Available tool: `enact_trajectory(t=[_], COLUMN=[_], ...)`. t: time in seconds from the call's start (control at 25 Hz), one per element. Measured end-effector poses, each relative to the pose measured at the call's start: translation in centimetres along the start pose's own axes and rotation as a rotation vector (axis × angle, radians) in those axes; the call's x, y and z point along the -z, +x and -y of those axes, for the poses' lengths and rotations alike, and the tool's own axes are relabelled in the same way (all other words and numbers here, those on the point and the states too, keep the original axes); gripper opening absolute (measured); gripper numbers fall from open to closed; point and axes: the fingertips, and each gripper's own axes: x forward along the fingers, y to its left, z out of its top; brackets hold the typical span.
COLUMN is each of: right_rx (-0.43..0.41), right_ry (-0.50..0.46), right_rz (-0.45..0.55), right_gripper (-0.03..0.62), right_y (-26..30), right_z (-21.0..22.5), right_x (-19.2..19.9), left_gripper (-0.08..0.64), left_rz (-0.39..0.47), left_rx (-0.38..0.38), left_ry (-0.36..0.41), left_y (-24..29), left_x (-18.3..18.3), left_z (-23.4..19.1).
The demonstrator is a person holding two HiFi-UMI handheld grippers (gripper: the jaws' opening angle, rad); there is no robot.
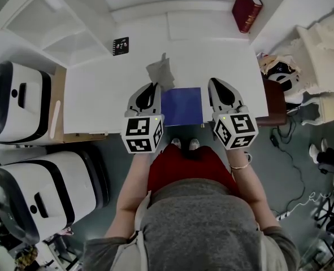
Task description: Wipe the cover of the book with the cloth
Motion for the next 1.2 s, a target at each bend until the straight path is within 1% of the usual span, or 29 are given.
enact_trajectory(t=[0.32,0.56,0.76,1.04,1.2], right_rx=[-0.006,-0.001,0.0,0.004,-0.007], right_ry=[-0.069,-0.067,-0.068,-0.079,-0.075], right_rz=[0.046,0.06,0.071,0.1,0.117], right_gripper=[0.028,0.028,0.028,0.028,0.028], right_y=[-1.2,-1.8,-2.3,-2.9,-3.4], right_z=[-0.3,-0.1,0.0,-0.2,-0.5], right_x=[-1.7,-1.9,-2.3,-2.7,-2.6], left_gripper=[0.025,0.025,0.025,0.025,0.025], left_rz=[0.063,0.104,0.112,0.129,0.124], left_rx=[0.009,-0.003,-0.004,-0.008,-0.014], left_ry=[0.005,0.023,0.04,0.044,0.044], left_y=[-1.0,-1.5,-2.0,-2.6,-3.0], left_x=[-1.4,-2.3,-2.4,-2.8,-2.5], left_z=[0.0,0.1,0.6,0.7,0.7])
